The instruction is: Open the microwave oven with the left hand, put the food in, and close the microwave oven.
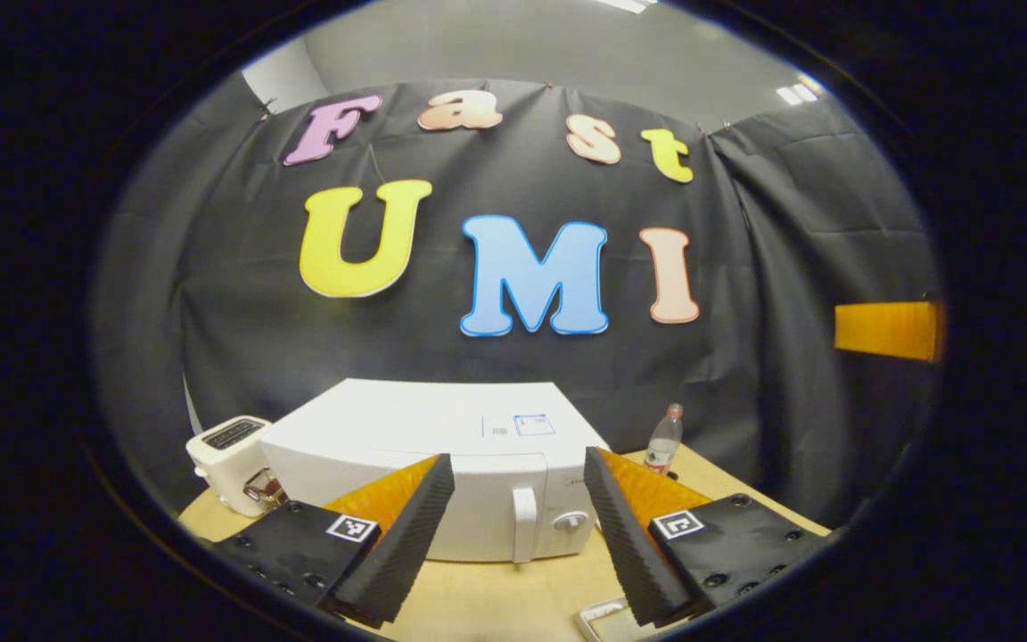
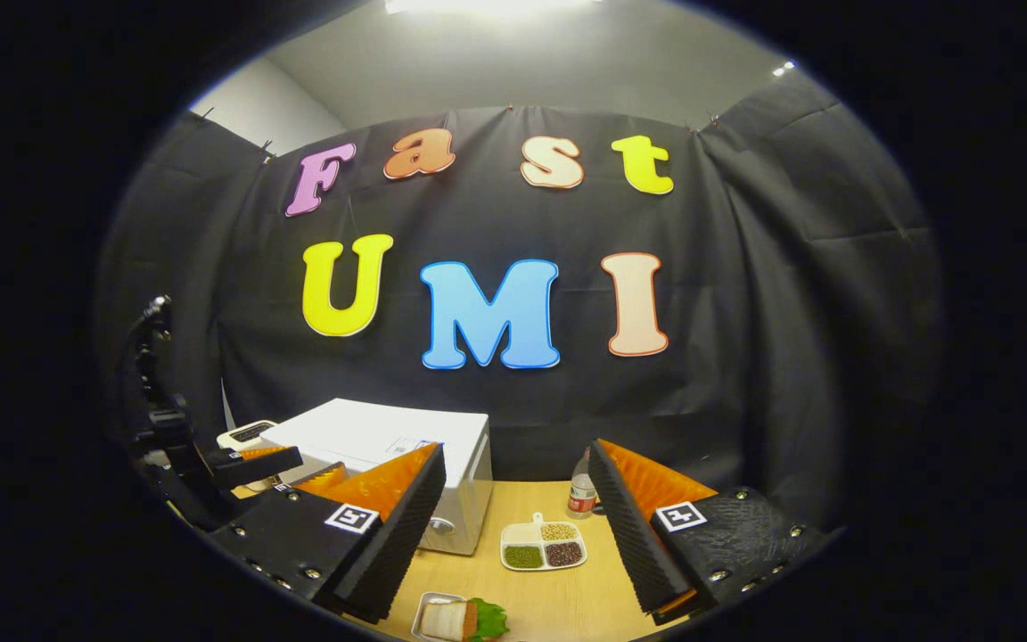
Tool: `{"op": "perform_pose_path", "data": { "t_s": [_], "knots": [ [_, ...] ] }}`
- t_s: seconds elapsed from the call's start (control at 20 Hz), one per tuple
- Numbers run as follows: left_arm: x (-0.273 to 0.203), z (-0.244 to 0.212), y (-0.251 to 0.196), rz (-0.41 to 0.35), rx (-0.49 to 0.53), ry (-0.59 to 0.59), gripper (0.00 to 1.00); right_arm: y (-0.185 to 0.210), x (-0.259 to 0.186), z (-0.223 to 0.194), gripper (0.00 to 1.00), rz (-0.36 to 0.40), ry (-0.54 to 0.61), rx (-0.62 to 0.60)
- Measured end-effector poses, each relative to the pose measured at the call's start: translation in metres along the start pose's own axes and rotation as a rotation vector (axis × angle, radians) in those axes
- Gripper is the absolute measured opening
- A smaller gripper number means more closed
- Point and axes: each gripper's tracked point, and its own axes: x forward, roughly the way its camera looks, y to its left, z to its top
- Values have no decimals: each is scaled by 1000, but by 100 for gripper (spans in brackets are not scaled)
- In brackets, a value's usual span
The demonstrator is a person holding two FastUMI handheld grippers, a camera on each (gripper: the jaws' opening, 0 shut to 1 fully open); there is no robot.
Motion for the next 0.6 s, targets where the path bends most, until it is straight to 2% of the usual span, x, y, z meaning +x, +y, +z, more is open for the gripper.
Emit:
{"op": "perform_pose_path", "data": {
  "t_s": [0.35, 0.6],
  "knots": [
    [67, -92, -4, 15, 27, 153, 97, -21, 9, -28, 97, -23, 83, -1],
    [94, -128, -3, 35, 10, 218, 94, -33, 9, -35, 97, -50, 107, -2]
  ]
}}
